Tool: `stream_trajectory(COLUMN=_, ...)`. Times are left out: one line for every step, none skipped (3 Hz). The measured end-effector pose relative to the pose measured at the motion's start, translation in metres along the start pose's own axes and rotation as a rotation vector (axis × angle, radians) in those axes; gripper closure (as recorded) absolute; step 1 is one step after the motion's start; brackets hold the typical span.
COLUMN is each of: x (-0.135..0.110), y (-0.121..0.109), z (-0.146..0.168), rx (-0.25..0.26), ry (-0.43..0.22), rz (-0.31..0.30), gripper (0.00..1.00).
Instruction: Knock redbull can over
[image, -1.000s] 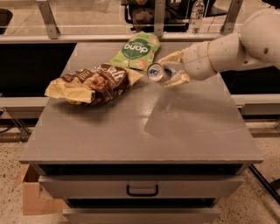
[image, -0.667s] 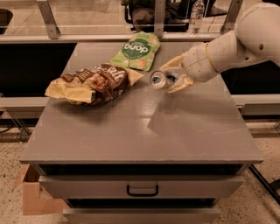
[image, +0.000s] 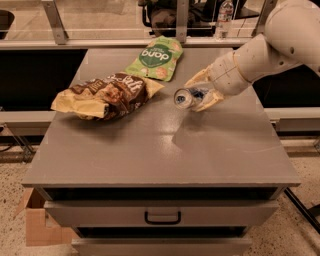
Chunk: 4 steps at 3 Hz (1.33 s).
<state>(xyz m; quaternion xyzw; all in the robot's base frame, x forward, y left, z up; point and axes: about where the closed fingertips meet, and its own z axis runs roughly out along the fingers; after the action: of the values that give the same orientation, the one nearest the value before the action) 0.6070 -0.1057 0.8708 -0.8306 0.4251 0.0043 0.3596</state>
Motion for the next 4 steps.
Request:
stream_trajectory(x=0.002, y=0.003, z=0.0, rx=-0.019, ry=0.009, rz=-0.006, gripper=1.0)
stream_trajectory(x=0.002, y=0.004, z=0.001, rx=-0.023, ry=0.009, rz=-0.007, gripper=0.99)
stream_trajectory(x=0.001, y=0.004, z=0.003, rx=-0.025, ry=0.006, rz=-0.008, gripper=0.78)
stream_trajectory(x=-0.015, y=-0.022, z=0.022, rx=-0.047, ry=-0.017, rz=0.015, gripper=0.55)
